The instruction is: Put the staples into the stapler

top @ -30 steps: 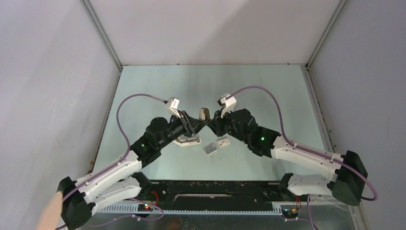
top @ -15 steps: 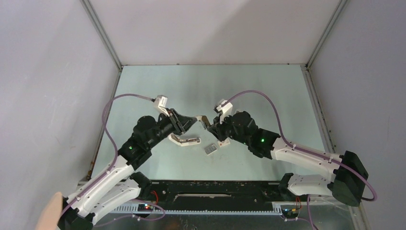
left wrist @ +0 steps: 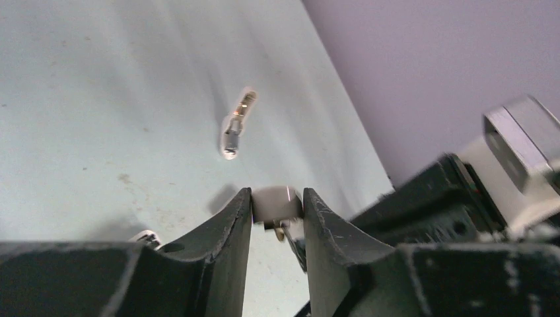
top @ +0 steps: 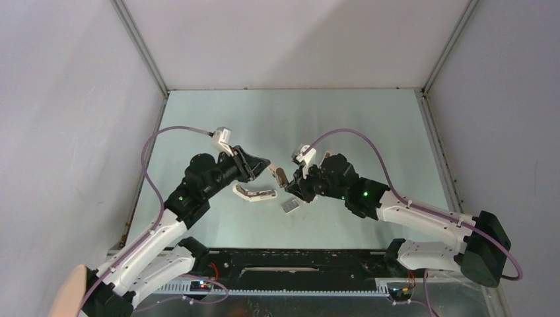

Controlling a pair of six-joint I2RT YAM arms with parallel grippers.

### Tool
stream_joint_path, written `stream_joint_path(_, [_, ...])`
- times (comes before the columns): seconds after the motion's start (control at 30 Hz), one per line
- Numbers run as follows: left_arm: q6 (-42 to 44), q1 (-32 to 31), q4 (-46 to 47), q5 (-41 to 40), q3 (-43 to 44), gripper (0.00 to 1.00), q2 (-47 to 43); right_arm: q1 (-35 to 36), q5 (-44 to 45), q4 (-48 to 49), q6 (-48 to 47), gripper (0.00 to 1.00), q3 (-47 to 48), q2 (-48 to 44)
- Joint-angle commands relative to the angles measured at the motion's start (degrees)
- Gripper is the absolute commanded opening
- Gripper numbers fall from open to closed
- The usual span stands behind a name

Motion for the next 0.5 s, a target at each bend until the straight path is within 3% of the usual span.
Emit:
stream_joint_path(0.0, [2.78, 2.78, 3.52, -5.22, 2.81, 0.43, 2.95, 0.43, -7.83, -2.31, -0.16, 0.0, -0.28, -1.63])
stream_joint_path(0.17, [2.7, 2.78, 3.54, -3.28, 2.95, 0.66, 2.9, -4.46, -5.93, -1.61, 8.02, 0.0, -0.28, -0.04])
stream_joint_path(0.47, [5.53, 2.79, -0.69, -2.8, 3.29, 0.79, 0.58, -12.38, -3.69, -4.24, 17.92, 0.0, -0.23, 1.08])
